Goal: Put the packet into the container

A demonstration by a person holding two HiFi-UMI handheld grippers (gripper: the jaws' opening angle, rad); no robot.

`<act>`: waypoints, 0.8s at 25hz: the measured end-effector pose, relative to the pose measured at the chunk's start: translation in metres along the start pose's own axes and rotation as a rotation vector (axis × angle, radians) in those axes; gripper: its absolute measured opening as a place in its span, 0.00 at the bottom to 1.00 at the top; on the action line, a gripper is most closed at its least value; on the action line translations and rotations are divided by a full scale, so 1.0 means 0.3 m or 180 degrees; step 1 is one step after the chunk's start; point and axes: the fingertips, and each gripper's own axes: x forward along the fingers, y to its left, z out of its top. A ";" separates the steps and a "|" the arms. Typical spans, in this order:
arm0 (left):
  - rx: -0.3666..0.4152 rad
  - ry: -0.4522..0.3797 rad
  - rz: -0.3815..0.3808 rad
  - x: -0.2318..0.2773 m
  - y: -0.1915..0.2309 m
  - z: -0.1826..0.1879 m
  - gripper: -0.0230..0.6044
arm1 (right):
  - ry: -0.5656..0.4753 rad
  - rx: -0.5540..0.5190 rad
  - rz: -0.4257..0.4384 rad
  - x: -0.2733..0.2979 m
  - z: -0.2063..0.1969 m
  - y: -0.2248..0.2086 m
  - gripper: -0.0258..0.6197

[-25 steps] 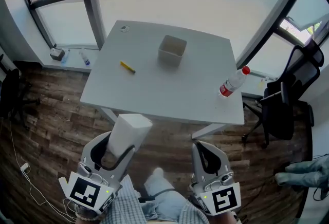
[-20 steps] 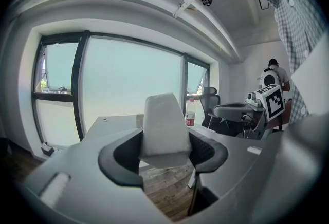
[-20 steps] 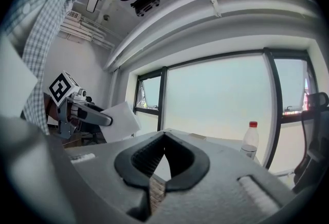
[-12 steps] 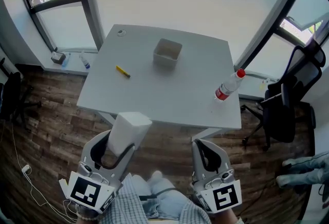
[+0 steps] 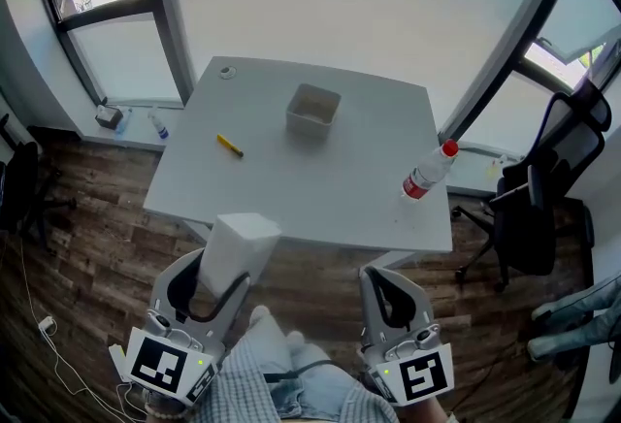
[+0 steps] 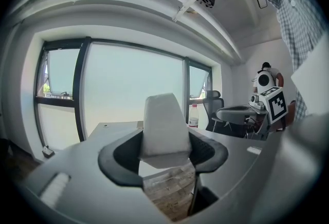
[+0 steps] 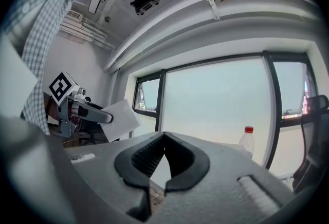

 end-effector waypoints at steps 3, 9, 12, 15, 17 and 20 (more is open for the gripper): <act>-0.0035 0.0018 0.0003 0.008 0.009 -0.017 0.44 | 0.0064 -0.0032 -0.0036 0.008 -0.018 -0.016 0.04; -0.0055 0.0022 -0.0008 0.052 0.037 -0.020 0.44 | 0.0087 0.0006 -0.0130 0.053 -0.028 -0.055 0.04; -0.0076 -0.0003 -0.0020 0.085 0.064 -0.001 0.44 | 0.0070 -0.0007 -0.0161 0.081 -0.018 -0.068 0.04; -0.0033 0.0011 -0.0070 0.124 0.080 0.013 0.44 | 0.0084 -0.0030 -0.0197 0.104 -0.019 -0.089 0.04; -0.0024 0.0035 -0.0104 0.150 0.093 0.017 0.44 | 0.0108 -0.0029 -0.0226 0.123 -0.021 -0.103 0.04; -0.0017 0.0065 -0.0156 0.195 0.112 0.024 0.44 | 0.0133 -0.0018 -0.0268 0.155 -0.021 -0.121 0.04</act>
